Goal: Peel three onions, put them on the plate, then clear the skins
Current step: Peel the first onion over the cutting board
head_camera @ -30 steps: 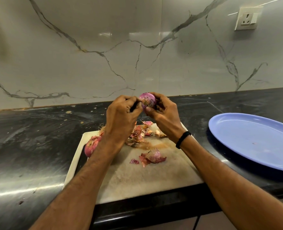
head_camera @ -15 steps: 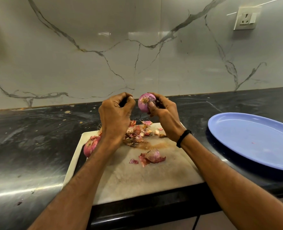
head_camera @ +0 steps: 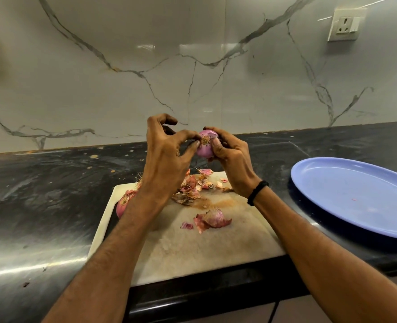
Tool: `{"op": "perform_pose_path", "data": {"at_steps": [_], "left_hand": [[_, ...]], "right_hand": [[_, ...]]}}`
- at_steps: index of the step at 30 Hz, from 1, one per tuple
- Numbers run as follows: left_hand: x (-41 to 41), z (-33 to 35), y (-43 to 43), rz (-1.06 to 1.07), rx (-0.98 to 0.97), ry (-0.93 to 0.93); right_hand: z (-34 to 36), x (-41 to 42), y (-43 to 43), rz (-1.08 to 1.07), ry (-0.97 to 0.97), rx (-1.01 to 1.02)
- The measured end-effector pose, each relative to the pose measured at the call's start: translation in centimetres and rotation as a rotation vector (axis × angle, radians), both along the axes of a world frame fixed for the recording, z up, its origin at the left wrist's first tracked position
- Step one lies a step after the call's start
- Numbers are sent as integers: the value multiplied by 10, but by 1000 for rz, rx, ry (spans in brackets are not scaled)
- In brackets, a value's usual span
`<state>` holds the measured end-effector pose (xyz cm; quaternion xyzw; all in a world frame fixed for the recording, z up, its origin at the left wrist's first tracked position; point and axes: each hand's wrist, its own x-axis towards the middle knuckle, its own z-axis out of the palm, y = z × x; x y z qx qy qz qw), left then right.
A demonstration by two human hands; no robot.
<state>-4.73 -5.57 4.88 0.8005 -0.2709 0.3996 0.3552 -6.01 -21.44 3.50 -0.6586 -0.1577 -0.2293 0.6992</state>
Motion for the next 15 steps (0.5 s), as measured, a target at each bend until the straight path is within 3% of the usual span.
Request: {"op": "perform_pose_path", "data": {"at_steps": [15], "left_hand": [[-3, -5, -6, 191, 73, -47]], "right_hand": [[0, -6, 4, -3, -24, -72]]}}
